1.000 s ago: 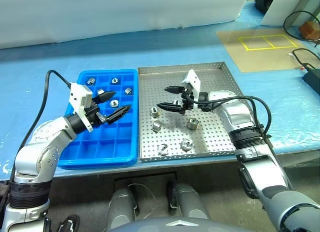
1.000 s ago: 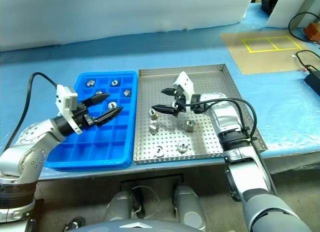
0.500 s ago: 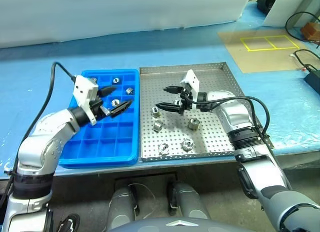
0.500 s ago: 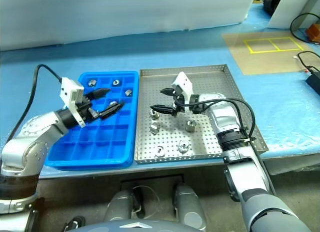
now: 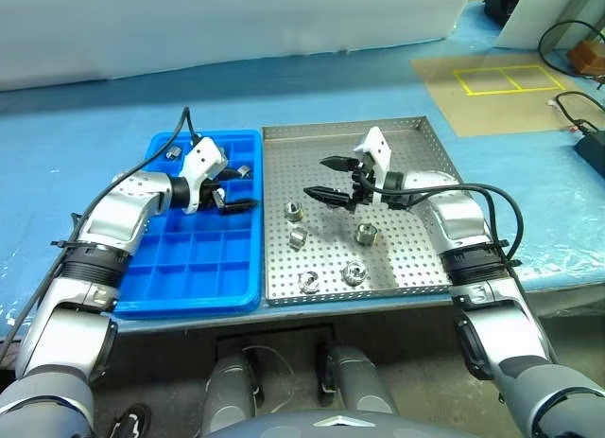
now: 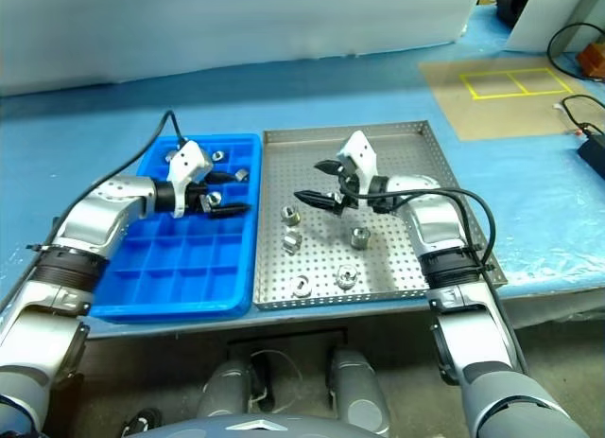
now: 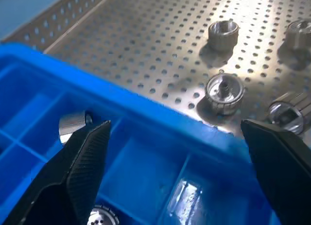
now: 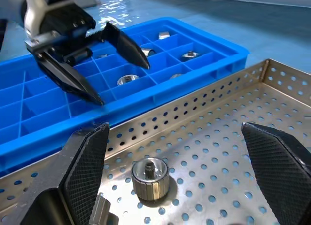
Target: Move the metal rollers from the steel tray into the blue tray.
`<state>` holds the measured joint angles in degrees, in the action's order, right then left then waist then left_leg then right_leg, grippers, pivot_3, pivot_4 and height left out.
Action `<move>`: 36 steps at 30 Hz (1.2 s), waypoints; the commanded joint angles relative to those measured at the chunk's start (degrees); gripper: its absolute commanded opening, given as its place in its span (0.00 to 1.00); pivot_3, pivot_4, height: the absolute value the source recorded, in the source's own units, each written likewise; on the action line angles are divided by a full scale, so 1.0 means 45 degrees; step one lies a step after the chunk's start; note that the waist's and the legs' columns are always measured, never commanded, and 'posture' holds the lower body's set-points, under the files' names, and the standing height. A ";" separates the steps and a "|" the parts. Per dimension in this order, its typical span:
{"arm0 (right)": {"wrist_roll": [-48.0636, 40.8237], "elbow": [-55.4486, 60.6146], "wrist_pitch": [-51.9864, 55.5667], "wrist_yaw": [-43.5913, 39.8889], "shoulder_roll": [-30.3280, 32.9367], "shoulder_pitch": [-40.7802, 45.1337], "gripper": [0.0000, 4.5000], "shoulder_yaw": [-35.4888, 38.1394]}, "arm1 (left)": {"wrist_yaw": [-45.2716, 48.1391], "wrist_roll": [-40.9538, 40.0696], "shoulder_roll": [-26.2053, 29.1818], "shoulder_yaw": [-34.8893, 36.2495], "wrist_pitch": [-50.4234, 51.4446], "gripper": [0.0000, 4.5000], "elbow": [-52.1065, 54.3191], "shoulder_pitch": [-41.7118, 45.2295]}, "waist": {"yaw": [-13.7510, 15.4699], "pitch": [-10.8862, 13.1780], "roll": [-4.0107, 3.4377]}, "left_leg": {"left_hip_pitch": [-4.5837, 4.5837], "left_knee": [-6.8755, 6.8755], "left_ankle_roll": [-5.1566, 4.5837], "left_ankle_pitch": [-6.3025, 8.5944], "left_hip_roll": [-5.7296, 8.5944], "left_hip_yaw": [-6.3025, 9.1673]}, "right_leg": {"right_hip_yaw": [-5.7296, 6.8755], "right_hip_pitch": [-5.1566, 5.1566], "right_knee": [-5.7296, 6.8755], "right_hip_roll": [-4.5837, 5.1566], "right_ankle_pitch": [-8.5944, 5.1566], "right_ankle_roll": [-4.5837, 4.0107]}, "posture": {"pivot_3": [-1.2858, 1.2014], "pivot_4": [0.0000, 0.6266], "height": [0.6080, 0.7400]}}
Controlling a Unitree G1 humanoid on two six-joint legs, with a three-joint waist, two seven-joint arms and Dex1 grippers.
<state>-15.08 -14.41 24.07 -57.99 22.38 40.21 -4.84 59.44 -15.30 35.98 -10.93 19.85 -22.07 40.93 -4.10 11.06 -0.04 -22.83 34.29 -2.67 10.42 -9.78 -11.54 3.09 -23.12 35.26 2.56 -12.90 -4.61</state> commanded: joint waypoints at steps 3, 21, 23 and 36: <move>-0.0854 0.2231 0.0793 0.0602 0.0367 -0.0848 1.00 0.0817 | 0.1637 0.0681 -0.0871 -0.0349 -0.1813 1.00 -0.1543 0.1420 | -0.0111 0.0000 0.0000 | -0.0027 0.0001 -0.0033 0.0018 0.0003 -0.0001 | 0.0001 -0.0003 -0.0034 0.0005 0.0002 0.0001 | 0.26 0.24 1.00; -0.1064 0.5002 0.1588 0.3004 0.0136 -0.3356 1.00 0.0787 | 0.4872 0.4189 -0.2305 -0.2386 -0.3809 1.00 -0.6792 0.4478 | -0.1994 -0.0002 -0.0002 | -0.0087 0.0005 -0.0098 0.0057 0.0029 0.0017 | 0.0029 0.0020 -0.0157 0.0008 0.0027 0.0046 | 0.19 0.24 1.00; -0.1108 0.5154 0.1637 0.3135 0.0125 -0.3512 1.00 0.0807 | 0.4709 0.4597 -0.2460 -0.2519 -0.4116 1.00 -0.7174 0.4516 | -0.2196 -0.0002 -0.0002 | -0.0095 0.0006 -0.0108 0.0063 0.0033 0.0019 | 0.0036 0.0021 -0.0169 0.0010 0.0027 0.0050 | 0.19 0.24 1.00; -0.1226 0.5291 0.1631 0.3764 0.0074 -0.3719 1.00 0.0715 | 0.4187 0.6294 -0.1612 -0.2584 -0.6658 1.00 -0.8739 0.4888 | -0.3164 -0.0002 -0.0003 | -0.0044 0.0035 -0.0158 0.0093 0.0052 0.0107 | 0.0155 0.0221 -0.0350 0.0036 0.0073 0.0132 | 0.19 0.24 1.00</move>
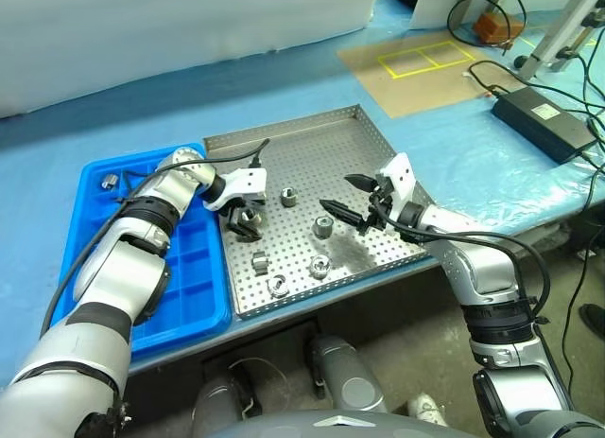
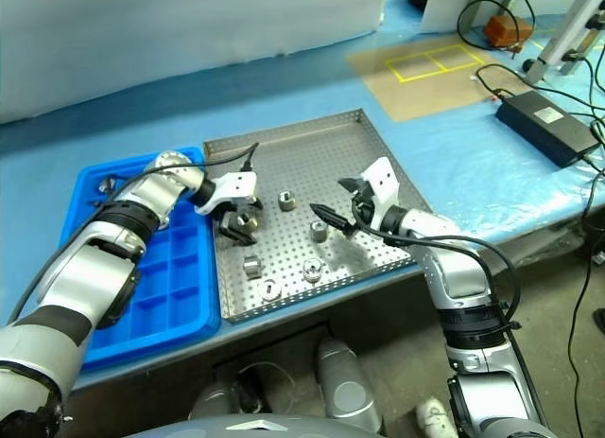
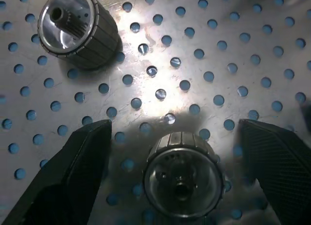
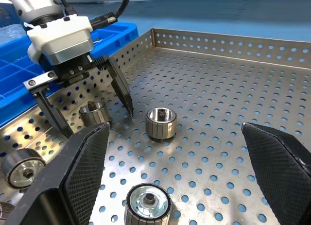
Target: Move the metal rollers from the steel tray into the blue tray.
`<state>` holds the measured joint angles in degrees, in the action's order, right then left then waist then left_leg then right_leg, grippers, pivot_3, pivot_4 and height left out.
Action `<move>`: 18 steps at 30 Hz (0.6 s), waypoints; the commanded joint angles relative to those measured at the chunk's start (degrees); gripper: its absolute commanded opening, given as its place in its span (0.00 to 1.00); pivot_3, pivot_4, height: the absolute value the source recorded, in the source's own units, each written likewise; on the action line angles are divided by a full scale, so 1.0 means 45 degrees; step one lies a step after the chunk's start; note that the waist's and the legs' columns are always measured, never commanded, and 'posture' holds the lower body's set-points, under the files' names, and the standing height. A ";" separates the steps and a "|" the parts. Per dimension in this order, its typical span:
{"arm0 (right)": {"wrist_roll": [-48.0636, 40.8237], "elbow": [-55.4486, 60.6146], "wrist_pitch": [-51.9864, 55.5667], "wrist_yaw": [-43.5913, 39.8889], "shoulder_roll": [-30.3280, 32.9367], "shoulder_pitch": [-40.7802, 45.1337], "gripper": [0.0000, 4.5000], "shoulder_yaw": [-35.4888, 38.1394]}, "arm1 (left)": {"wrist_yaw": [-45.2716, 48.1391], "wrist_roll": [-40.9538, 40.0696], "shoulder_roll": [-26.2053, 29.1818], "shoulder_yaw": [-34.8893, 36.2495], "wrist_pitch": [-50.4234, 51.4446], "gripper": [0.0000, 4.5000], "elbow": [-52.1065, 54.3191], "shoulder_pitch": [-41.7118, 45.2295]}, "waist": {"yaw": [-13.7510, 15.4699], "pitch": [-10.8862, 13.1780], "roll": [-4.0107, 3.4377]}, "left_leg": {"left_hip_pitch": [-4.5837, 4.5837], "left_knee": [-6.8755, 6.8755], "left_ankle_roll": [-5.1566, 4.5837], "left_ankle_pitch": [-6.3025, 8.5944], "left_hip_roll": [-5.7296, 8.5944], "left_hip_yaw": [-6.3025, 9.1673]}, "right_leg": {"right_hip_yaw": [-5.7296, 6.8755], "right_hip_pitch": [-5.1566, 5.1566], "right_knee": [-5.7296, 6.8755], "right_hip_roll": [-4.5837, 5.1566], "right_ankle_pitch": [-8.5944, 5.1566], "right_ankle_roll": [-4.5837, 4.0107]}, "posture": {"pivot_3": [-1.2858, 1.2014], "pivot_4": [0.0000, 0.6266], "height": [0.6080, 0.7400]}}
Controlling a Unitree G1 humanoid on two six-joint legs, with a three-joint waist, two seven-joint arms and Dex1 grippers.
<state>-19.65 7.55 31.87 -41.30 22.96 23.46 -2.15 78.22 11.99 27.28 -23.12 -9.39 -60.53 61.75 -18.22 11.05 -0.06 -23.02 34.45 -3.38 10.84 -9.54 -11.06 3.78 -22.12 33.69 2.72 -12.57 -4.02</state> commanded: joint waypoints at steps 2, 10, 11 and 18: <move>-0.0206 0.0301 -0.0125 0.0079 -0.0105 0.0106 1.00 0.0061 | 0.0268 0.0348 0.0506 0.0056 -0.0405 1.00 -0.0123 0.0148 | -0.0111 0.0000 0.0000 | -0.0006 0.0001 -0.0009 0.0006 0.0002 0.0000 | 0.0002 -0.0002 -0.0006 0.0003 0.0001 -0.0001 | 0.19 0.24 1.00; -0.0117 -0.0097 -0.0320 0.0011 -0.0272 0.0421 1.00 -0.0068 | 0.0955 0.0139 0.0558 0.0151 -0.0494 0.96 0.0556 -0.0505 | -0.0344 0.0000 0.0000 | -0.0038 0.0000 -0.0024 0.0014 -0.0006 0.0002 | 0.0032 -0.0019 -0.0010 0.0007 0.0001 -0.0001 | 0.20 0.24 1.00; -0.0117 -0.0083 -0.0318 0.0010 -0.0275 0.0417 1.00 -0.0073 | 0.1141 0.0050 0.0558 0.0182 -0.0476 0.92 0.0674 -0.0583 | -0.0343 0.0000 -0.0001 | -0.0034 0.0000 -0.0024 0.0014 -0.0006 0.0002 | 0.0033 -0.0015 -0.0011 0.0007 0.0000 -0.0001 | 0.20 0.24 1.00; -0.0082 -0.0097 -0.0334 0.0004 -0.0265 0.0381 1.00 -0.0095 | 0.1356 0.0103 0.0879 0.0161 -0.0485 0.51 0.1384 -0.1080 | -0.0364 -0.0001 -0.0002 | -0.0019 0.0000 -0.0023 0.0013 -0.0005 0.0002 | 0.0033 -0.0005 -0.0007 0.0014 0.0001 -0.0001 | 0.20 0.24 1.00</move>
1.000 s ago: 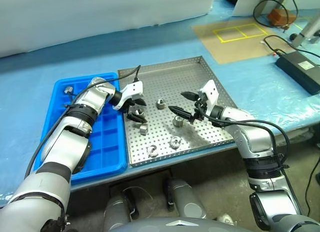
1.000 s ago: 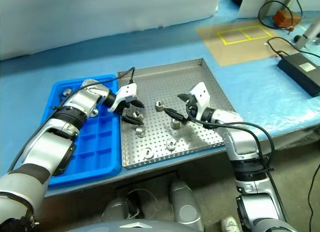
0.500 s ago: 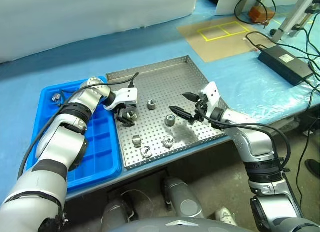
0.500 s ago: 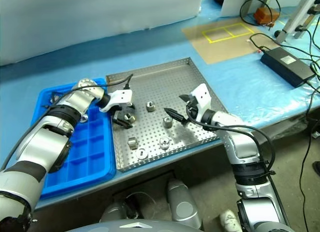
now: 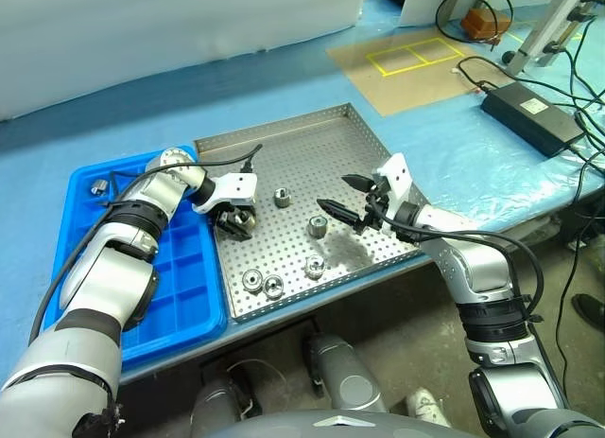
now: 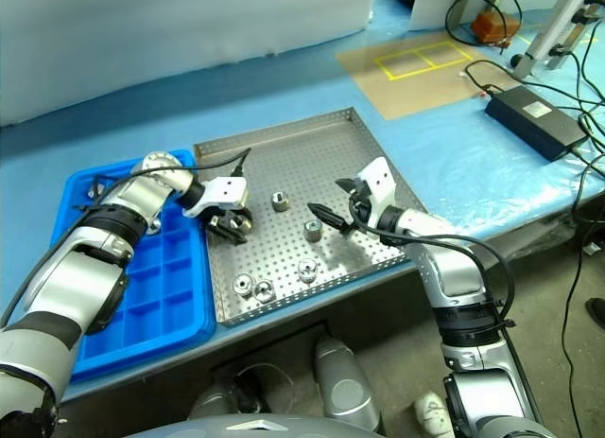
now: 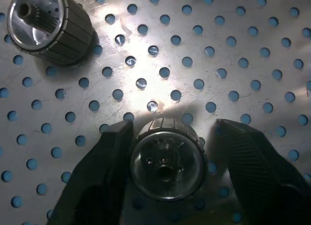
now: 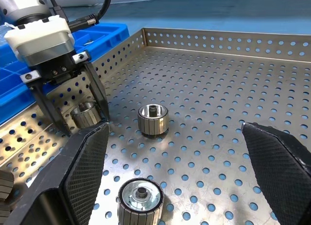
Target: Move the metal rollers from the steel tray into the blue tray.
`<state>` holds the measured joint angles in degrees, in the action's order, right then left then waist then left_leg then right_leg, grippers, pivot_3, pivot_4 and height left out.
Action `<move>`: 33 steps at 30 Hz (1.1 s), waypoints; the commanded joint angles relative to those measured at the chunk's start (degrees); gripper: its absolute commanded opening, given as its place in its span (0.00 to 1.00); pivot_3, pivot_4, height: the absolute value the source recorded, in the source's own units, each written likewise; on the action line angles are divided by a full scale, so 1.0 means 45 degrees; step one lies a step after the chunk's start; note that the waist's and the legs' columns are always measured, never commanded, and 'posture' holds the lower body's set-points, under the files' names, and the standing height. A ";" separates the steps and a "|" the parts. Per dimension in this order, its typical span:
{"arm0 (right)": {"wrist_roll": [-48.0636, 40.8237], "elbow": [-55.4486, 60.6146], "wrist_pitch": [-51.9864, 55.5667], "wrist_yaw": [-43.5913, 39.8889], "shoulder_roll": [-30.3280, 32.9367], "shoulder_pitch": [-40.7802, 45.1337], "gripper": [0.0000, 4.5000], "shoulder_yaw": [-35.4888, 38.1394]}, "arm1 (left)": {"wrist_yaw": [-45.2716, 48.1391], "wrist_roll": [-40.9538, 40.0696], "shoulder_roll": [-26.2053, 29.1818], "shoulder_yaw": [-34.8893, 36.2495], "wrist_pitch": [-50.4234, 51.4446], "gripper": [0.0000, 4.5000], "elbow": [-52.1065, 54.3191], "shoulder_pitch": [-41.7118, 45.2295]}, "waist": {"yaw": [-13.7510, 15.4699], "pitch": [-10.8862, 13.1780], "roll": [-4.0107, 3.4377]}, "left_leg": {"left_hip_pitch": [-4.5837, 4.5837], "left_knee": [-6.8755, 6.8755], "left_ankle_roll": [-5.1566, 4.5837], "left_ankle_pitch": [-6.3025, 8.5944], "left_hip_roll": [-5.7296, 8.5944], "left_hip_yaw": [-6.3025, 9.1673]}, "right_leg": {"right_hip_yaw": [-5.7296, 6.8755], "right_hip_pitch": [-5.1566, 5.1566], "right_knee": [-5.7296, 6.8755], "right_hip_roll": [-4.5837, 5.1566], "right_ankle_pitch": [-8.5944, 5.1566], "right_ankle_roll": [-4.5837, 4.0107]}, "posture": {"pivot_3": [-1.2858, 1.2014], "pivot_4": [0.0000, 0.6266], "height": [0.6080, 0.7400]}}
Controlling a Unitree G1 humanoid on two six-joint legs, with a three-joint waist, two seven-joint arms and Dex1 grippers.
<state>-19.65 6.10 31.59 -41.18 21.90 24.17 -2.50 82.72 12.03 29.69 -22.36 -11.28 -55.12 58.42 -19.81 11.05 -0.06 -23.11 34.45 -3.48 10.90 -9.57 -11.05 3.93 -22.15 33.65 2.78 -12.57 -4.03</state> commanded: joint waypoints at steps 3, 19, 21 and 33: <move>-0.0055 0.0175 -0.0300 -0.0012 -0.0067 0.0241 1.00 -0.0057 | 0.0409 -0.0005 0.0405 0.0074 0.0183 0.38 0.0486 -0.0468 | -0.0034 0.0000 0.0000 | 0.0004 -0.0001 0.0000 0.0000 -0.0003 0.0000 | 0.0001 0.0000 0.0001 0.0000 0.0000 0.0000 | 0.20 0.24 1.00; -0.0041 -0.1138 -0.0873 -0.0862 -0.0605 0.1435 1.00 -0.0824 | -0.0315 -0.3853 0.3289 0.4136 0.3564 0.38 0.9011 -0.3041 | 0.0049 0.0014 -0.0024 | -0.0020 -0.0002 0.0000 -0.0002 -0.0008 -0.0001 | 0.0015 -0.0034 0.0043 0.0032 -0.0001 -0.0008 | 0.26 0.24 1.00; -0.0016 -0.1688 -0.1092 -0.1193 -0.0785 0.1921 1.00 -0.1004 | -0.0136 -0.4407 0.4403 0.4918 0.4419 0.38 1.0512 -0.4220 | -0.0022 0.0024 -0.0040 | -0.0001 -0.0003 0.0004 -0.0004 -0.0005 -0.0003 | 0.0007 -0.0034 0.0064 0.0037 -0.0002 -0.0010 | 0.29 0.24 1.00; 0.0513 -0.5276 -0.2719 -0.3299 -0.2101 0.4319 1.00 -0.2038 | -0.4311 -0.4869 0.5667 1.1489 0.6965 0.38 1.4208 -1.1897 | 0.1346 0.0054 -0.0058 | 0.0026 -0.0005 0.0150 -0.0061 -0.0019 0.0010 | 0.0029 -0.0090 0.0254 0.0048 -0.0053 -0.0074 | 0.39 0.24 1.00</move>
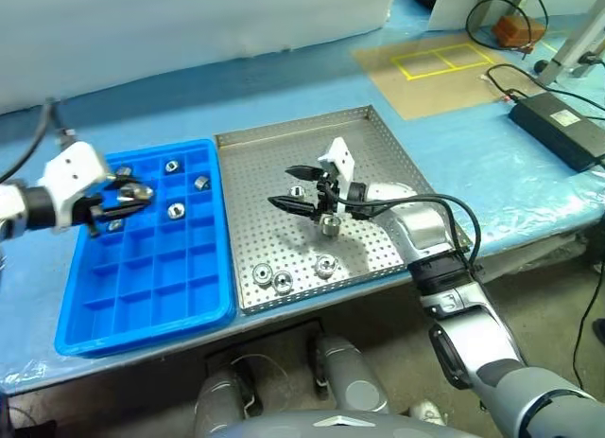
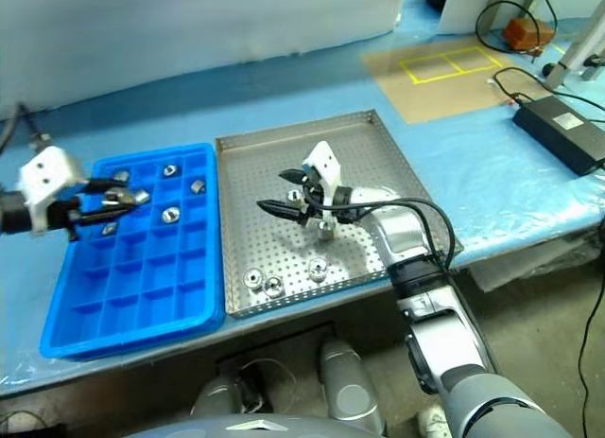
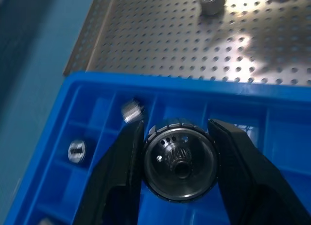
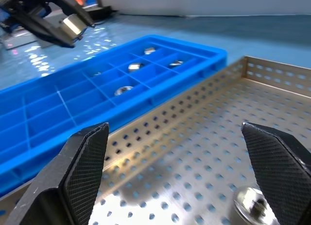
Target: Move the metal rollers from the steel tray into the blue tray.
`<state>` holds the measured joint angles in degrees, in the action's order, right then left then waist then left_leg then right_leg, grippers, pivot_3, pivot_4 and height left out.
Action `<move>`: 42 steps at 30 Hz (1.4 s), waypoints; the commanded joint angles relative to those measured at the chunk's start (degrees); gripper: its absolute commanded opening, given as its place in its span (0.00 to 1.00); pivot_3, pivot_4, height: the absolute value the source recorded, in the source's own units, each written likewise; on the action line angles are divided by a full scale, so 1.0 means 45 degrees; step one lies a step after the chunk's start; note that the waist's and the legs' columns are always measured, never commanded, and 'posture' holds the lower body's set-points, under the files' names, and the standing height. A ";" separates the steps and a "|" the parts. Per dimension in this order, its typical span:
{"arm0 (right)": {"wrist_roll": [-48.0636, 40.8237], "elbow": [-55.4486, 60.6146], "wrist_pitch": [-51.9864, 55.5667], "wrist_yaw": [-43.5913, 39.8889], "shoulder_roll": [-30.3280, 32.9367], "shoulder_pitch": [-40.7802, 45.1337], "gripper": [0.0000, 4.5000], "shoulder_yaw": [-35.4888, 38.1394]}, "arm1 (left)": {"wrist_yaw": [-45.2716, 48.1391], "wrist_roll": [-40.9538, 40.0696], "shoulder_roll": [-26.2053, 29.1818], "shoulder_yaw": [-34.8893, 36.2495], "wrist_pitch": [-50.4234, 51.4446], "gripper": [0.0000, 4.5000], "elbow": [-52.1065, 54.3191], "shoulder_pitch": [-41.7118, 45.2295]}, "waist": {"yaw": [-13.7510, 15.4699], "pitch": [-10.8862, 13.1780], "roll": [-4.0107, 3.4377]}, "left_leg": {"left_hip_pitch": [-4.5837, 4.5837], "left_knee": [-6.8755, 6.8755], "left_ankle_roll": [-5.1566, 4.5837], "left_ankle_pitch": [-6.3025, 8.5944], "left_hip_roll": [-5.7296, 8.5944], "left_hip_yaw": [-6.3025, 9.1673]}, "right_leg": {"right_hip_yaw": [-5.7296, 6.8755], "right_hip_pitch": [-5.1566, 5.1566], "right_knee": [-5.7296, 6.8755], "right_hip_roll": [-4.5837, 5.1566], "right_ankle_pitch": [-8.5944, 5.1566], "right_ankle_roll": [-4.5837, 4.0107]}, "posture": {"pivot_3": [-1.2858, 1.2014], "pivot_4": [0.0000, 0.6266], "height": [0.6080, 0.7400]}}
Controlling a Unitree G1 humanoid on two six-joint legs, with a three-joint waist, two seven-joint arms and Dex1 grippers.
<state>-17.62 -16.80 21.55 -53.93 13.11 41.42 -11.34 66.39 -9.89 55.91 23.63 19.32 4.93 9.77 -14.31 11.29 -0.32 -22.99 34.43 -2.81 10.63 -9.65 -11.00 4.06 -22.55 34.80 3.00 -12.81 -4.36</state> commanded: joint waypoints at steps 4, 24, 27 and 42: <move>0.0172 -0.0680 -0.0703 -0.0932 -0.0294 0.0820 1.00 -0.0178 | -0.1456 -0.0552 -0.1171 0.1825 0.0385 0.38 0.2177 -0.3087 | 0.0952 0.0001 0.0004 | -0.0023 -0.0007 -0.0041 -0.0008 0.0001 -0.0001 | 0.0001 -0.0013 -0.0013 0.0005 -0.0007 -0.0010 | 0.40 0.24 1.00; 0.0067 0.0550 0.0081 -0.1179 -0.0007 0.0343 1.00 0.0063 | -0.4870 -0.0201 -0.3179 -0.0583 -0.0002 0.38 0.1514 -0.2922 | 0.2635 -0.0008 0.0030 | 0.0086 -0.0037 0.0057 -0.0033 -0.0015 -0.0112 | -0.0107 -0.0047 0.0093 -0.0004 -0.0007 -0.0013 | 0.38 0.24 1.00; 0.0115 0.0654 0.0130 -0.1084 0.0046 0.0288 1.00 0.0114 | -0.4826 -0.0254 -0.3071 -0.0864 0.0239 0.38 0.1498 -0.3027 | 0.2609 -0.0009 0.0032 | 0.0086 -0.0043 0.0058 -0.0034 -0.0014 -0.0114 | -0.0117 -0.0057 0.0094 -0.0008 -0.0007 -0.0013 | 0.38 0.24 1.00; 0.0223 0.0553 0.0009 -0.0883 0.0014 0.0286 1.00 0.0077 | -0.5327 -0.0914 -0.3047 -0.0903 0.0999 0.99 0.1876 -0.2338 | 0.2621 -0.0009 0.0031 | 0.0095 -0.0050 0.0076 -0.0045 -0.0020 -0.0119 | -0.0126 -0.0068 0.0107 -0.0020 -0.0009 -0.0016 | 0.38 0.24 1.00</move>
<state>-15.87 -16.71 22.48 -57.78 13.45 42.05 -11.87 43.20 -12.62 42.01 18.67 23.62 11.55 -2.15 -2.51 11.25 -0.18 -22.56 34.20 -2.46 10.42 -9.74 -11.54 3.50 -22.86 35.28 2.91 -12.85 -4.43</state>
